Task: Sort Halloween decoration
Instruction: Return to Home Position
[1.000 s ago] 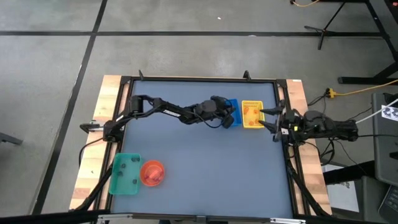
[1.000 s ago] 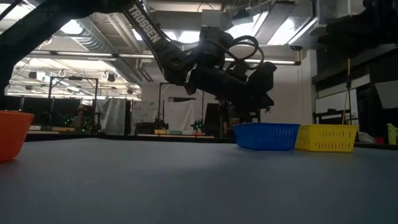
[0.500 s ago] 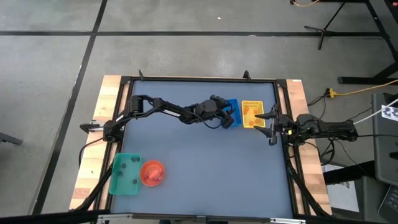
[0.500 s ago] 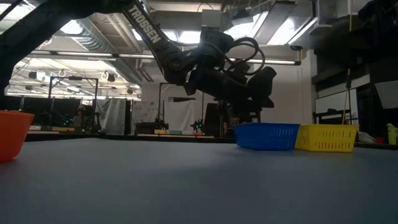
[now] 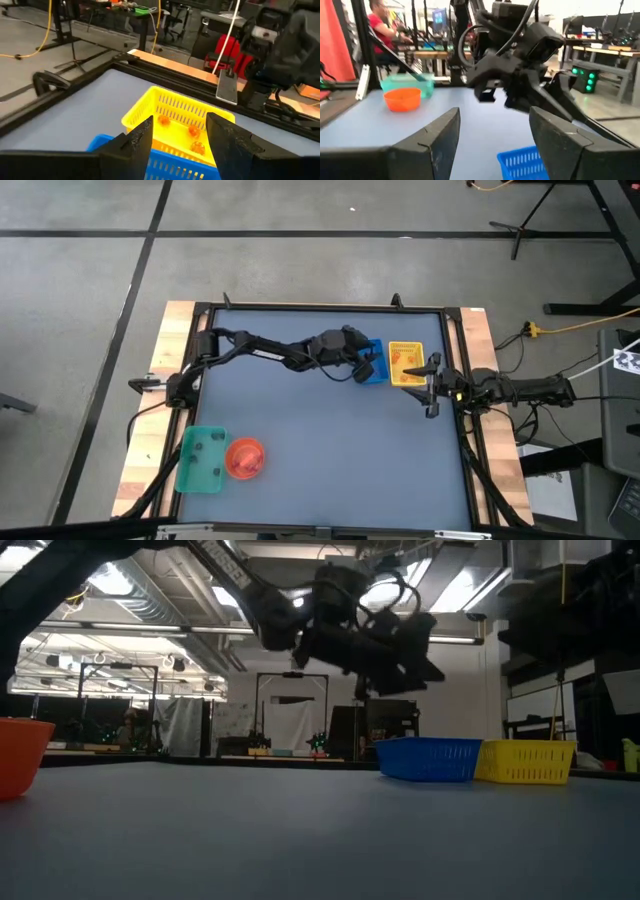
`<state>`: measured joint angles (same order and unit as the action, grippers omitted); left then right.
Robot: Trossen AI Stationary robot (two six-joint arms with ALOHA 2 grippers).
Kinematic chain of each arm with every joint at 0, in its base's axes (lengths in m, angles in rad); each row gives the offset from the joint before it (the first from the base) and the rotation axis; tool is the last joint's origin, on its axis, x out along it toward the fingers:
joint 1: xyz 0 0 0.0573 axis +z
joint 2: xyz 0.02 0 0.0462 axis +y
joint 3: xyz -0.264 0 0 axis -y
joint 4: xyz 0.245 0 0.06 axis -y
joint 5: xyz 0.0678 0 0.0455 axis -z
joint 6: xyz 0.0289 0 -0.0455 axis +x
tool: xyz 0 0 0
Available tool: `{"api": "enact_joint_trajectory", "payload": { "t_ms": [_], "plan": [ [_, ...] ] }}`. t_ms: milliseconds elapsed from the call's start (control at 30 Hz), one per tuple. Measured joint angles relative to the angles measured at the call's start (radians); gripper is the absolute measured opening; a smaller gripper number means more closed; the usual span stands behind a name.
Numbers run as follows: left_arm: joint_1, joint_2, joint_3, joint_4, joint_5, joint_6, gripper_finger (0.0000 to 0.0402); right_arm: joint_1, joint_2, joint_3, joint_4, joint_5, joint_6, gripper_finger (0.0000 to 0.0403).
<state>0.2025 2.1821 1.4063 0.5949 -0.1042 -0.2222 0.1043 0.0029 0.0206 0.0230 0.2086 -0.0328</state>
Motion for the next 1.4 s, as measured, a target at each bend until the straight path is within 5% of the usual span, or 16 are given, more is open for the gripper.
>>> {"api": "enact_joint_trajectory", "payload": {
  "t_ms": [333, 733, 1067, 1400],
  "plan": [
    [0.006, -0.250, 0.000, -0.268, -0.013, 0.154, 0.0143, 0.000, 0.000, -0.013, 0.061, -0.012, -0.035, 0.0239],
    [-0.049, -0.705, 0.000, -0.710, -0.103, 0.233, 0.0081, 0.000, 0.000, -0.013, 0.053, -0.046, -0.036, 0.0239],
    [-0.177, -1.034, 0.000, -1.125, -0.227, 0.166, 0.0006, 0.000, 0.000, -0.013, 0.053, -0.045, -0.036, 0.0239],
    [-0.324, -1.273, -0.020, -1.267, -0.255, 0.119, 0.0001, 0.000, 0.000, -0.013, 0.031, -0.045, -0.027, 0.0239]
  ]
}}
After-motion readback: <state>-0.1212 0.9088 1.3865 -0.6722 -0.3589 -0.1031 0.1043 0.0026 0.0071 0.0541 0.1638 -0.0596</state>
